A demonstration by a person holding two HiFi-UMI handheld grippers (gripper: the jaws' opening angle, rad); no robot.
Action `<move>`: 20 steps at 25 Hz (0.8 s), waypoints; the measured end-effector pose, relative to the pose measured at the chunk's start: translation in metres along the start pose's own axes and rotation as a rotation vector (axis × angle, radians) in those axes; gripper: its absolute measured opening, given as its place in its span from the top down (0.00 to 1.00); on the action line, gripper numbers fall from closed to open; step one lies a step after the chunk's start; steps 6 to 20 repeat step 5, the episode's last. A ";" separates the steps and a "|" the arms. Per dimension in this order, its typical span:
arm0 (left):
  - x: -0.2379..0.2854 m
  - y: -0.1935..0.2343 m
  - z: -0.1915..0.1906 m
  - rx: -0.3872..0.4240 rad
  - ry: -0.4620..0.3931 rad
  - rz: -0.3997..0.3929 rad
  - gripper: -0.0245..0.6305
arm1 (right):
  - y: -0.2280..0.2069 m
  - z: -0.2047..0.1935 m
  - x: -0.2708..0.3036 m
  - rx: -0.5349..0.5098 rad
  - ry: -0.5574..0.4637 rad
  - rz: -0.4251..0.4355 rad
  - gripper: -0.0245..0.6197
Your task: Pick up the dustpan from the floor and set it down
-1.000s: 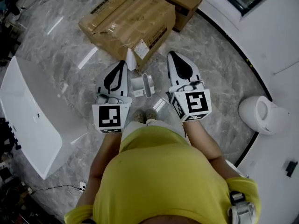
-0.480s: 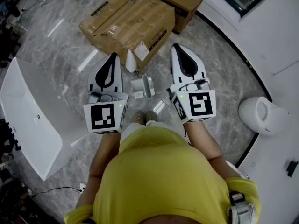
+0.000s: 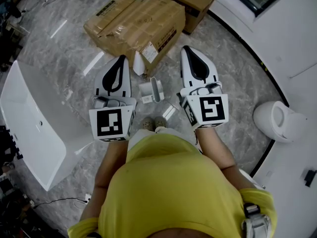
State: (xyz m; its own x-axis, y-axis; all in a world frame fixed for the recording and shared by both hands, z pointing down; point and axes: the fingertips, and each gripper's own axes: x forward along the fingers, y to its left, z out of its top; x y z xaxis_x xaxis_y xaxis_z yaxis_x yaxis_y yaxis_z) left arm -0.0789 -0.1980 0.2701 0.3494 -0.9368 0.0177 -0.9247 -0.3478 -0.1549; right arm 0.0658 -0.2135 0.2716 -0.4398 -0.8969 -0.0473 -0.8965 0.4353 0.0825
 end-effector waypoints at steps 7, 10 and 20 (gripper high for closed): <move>-0.003 0.000 0.001 0.010 -0.004 0.003 0.96 | 0.001 0.001 -0.003 -0.014 0.001 0.003 0.95; -0.003 0.000 0.001 0.010 -0.004 0.003 0.96 | 0.001 0.001 -0.003 -0.014 0.001 0.003 0.95; -0.003 0.000 0.001 0.010 -0.004 0.003 0.96 | 0.001 0.001 -0.003 -0.014 0.001 0.003 0.95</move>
